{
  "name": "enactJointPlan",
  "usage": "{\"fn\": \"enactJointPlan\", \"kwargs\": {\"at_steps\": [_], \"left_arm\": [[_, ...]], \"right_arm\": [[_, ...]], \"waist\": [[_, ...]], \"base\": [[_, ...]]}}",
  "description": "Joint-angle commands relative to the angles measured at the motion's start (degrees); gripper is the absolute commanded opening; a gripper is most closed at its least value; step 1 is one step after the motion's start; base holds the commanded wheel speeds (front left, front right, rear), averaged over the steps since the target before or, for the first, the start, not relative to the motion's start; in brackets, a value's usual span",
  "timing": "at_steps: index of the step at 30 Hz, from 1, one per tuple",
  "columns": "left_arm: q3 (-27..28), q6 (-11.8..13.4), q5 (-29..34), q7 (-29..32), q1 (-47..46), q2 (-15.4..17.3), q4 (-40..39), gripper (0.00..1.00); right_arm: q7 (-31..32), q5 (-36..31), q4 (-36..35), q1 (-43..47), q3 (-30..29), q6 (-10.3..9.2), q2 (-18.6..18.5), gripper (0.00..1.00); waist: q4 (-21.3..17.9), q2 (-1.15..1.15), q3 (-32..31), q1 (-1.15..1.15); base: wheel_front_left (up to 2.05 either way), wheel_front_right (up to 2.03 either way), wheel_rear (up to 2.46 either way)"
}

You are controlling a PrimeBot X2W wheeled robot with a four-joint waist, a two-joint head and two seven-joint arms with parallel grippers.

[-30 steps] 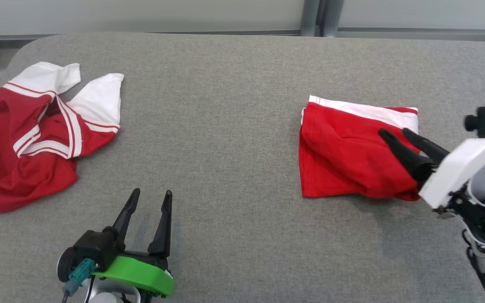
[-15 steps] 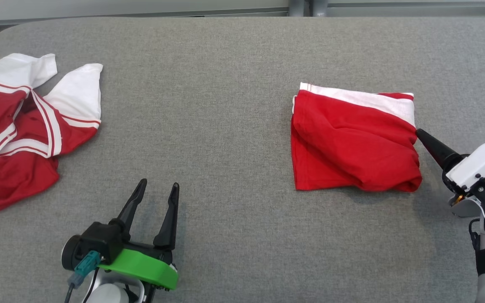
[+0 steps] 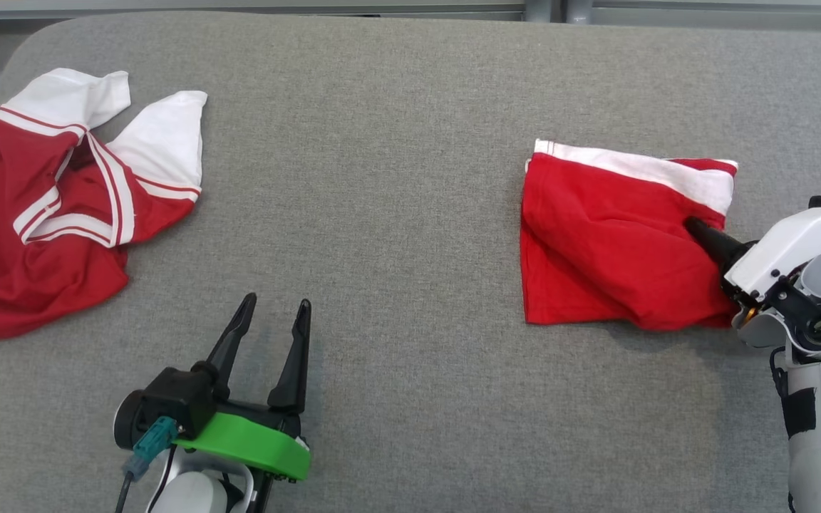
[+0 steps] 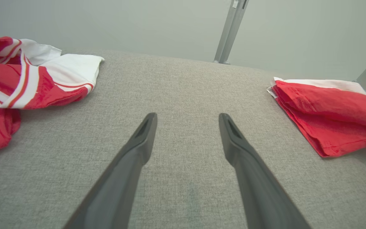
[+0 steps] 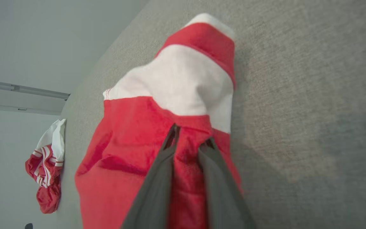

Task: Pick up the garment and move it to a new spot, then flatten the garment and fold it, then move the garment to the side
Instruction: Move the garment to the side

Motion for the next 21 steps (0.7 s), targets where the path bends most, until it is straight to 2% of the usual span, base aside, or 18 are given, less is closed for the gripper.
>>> {"fn": "enactJointPlan", "kwargs": {"at_steps": [1,6,10,16,21], "left_arm": [[0.29,-0.18,0.58,-0.04,-0.23,-0.25,0.01,1.0],[1.13,-0.52,0.91,-0.04,-0.21,-0.85,0.12,1.0],[1.72,-0.92,1.22,-0.04,0.46,-1.52,0.27,1.0],[2.16,-1.22,1.65,-0.04,1.07,-2.43,0.44,1.0],[3.2,-1.36,1.67,-0.04,0.96,-3.09,0.03,1.0]], "right_arm": [[-0.25,0.67,-0.58,-0.8,0.48,0.04,-0.63,0.0],[0.92,3.0,-5.43,-1.26,5.26,0.04,-2.62,0.0],[4.18,5.38,-11.25,-0.86,9.67,0.04,-3.31,0.0],[9.09,6.25,-18.25,0.69,13.31,0.04,-1.84,0.0],[13.05,5.85,-21.55,0.96,13.29,0.04,0.07,0.0]], "waist": [[0.13,0.43,-0.12,0.0],[0.38,0.43,-1.04,0.0],[0.09,0.43,-1.93,0.0],[-0.22,0.43,-2.76,0.0],[-0.94,0.43,-2.36,0.0]], "base": [[0.0,0.0,0.0],[0.0,0.0,0.0],[0.0,0.0,0.0],[0.0,0.0,0.0],[0.0,0.0,0.0]]}}
